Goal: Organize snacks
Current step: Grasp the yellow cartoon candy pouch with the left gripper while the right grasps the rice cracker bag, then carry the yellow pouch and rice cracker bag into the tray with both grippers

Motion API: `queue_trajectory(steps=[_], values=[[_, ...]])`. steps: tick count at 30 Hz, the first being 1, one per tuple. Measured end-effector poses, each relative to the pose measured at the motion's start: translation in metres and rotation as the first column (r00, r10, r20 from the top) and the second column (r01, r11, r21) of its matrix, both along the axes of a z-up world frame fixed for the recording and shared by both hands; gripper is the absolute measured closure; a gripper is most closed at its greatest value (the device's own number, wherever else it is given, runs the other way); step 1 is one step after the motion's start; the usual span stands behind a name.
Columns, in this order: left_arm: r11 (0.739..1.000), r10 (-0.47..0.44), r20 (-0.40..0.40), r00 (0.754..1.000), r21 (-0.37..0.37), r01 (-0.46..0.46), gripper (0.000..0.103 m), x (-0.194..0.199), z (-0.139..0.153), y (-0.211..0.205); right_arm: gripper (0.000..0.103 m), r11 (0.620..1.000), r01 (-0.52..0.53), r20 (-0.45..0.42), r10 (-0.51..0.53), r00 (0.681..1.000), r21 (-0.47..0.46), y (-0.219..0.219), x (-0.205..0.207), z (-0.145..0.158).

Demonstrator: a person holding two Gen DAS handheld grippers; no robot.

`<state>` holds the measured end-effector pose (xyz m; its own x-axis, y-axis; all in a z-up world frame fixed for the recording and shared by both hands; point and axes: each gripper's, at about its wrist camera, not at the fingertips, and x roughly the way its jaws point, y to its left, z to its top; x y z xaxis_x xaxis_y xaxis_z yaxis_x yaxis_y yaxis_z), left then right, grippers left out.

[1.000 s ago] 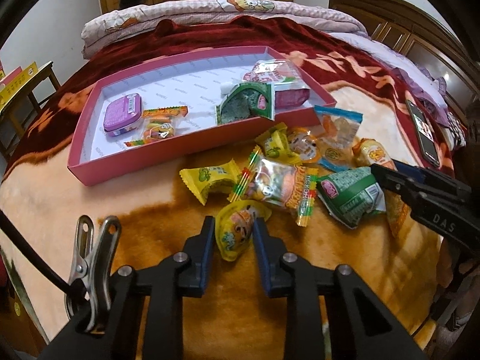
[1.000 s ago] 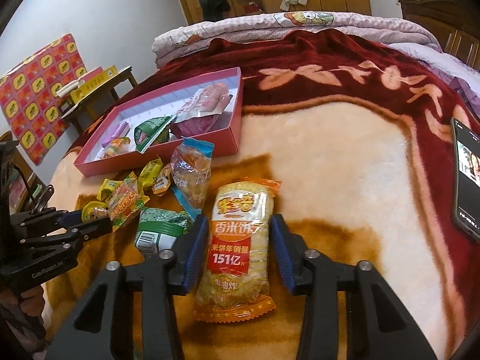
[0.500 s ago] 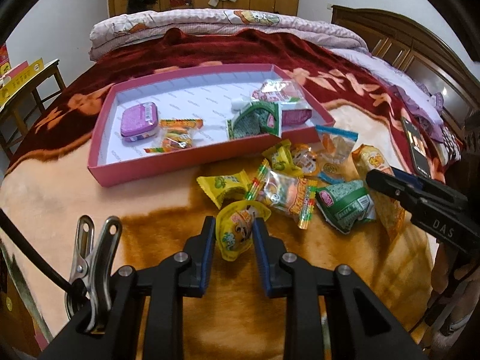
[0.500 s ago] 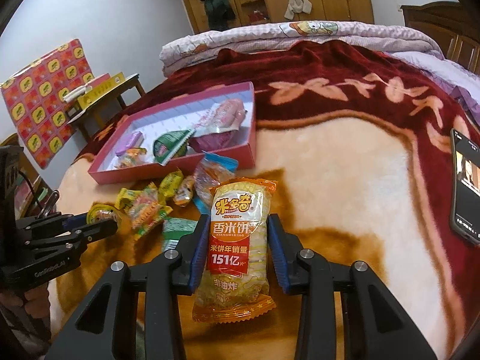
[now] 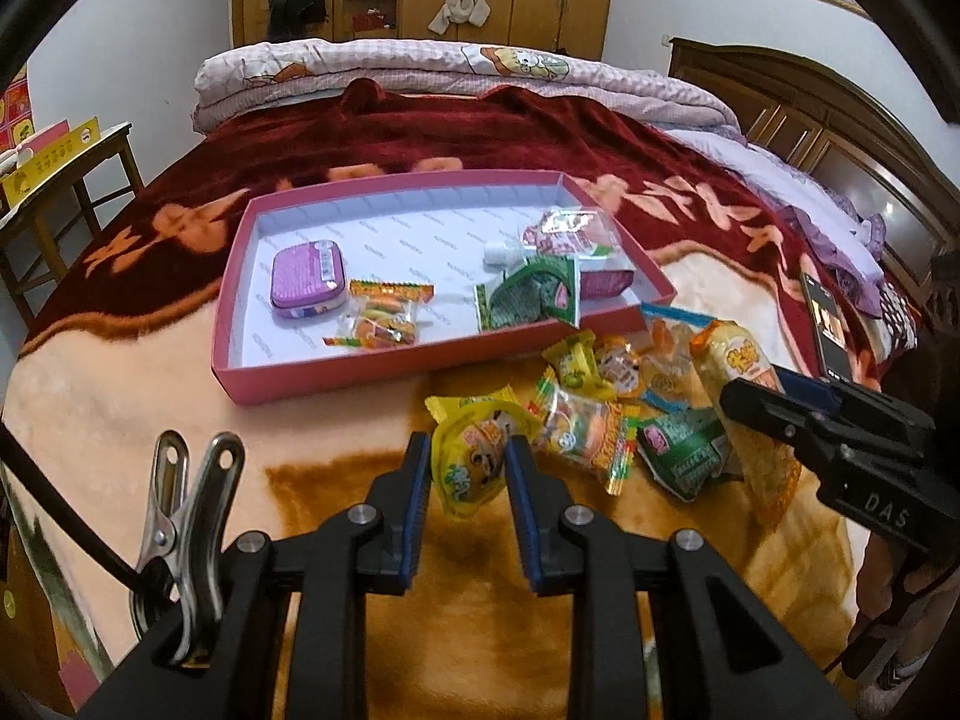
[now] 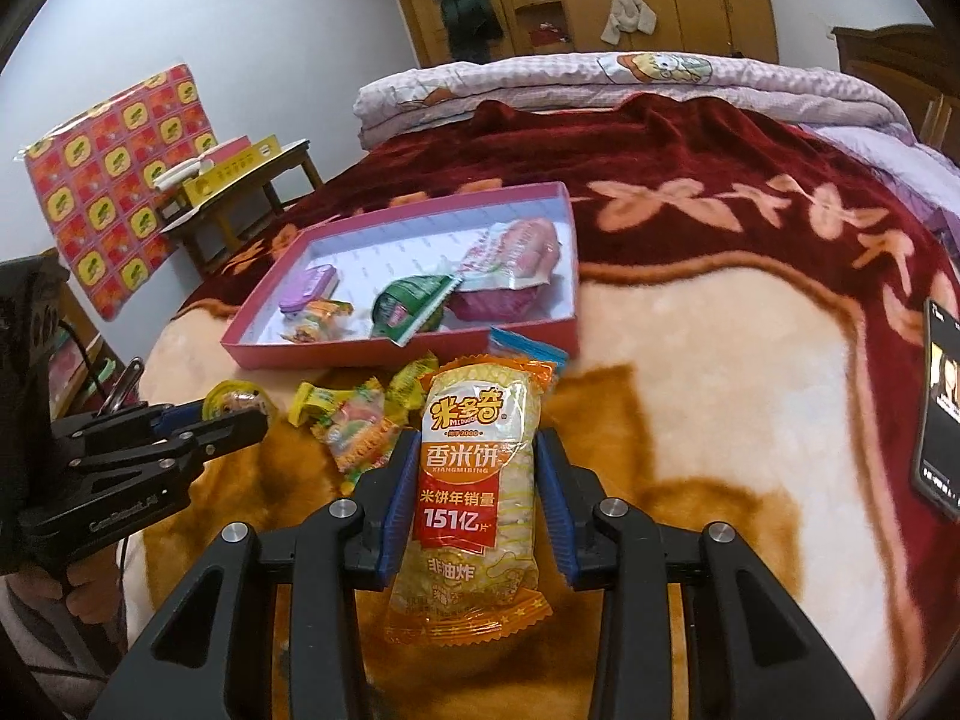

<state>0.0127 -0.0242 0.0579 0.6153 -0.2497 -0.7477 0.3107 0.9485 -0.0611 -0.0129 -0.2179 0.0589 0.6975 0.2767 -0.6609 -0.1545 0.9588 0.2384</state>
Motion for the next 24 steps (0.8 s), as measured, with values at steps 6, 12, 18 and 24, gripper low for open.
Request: queue_trajectory(steps=[6,12,18,24], values=[[1.000,0.003,0.015,1.000,-0.004,-0.003,0.077,0.009,0.008,0.002,0.064,1.000,-0.016,0.008,0.016,1.000,-0.005,0.008,0.011,0.012],[1.000,0.010,0.033,0.999,-0.009,-0.010,0.077,0.022,0.016,0.005,0.064,1.000,-0.030,0.006,0.030,1.000,0.000,0.016,0.027,0.021],[0.999,0.027,0.040,0.999,-0.020,-0.026,0.077,0.039,0.023,0.008,0.064,0.999,-0.035,0.023,0.034,0.999,0.004,0.021,0.041,0.032],[0.999,0.037,0.048,0.998,-0.022,-0.036,0.077,0.055,0.027,0.010,0.064,0.999,-0.045,0.029,0.045,0.999,0.002,0.029,0.058,0.038]])
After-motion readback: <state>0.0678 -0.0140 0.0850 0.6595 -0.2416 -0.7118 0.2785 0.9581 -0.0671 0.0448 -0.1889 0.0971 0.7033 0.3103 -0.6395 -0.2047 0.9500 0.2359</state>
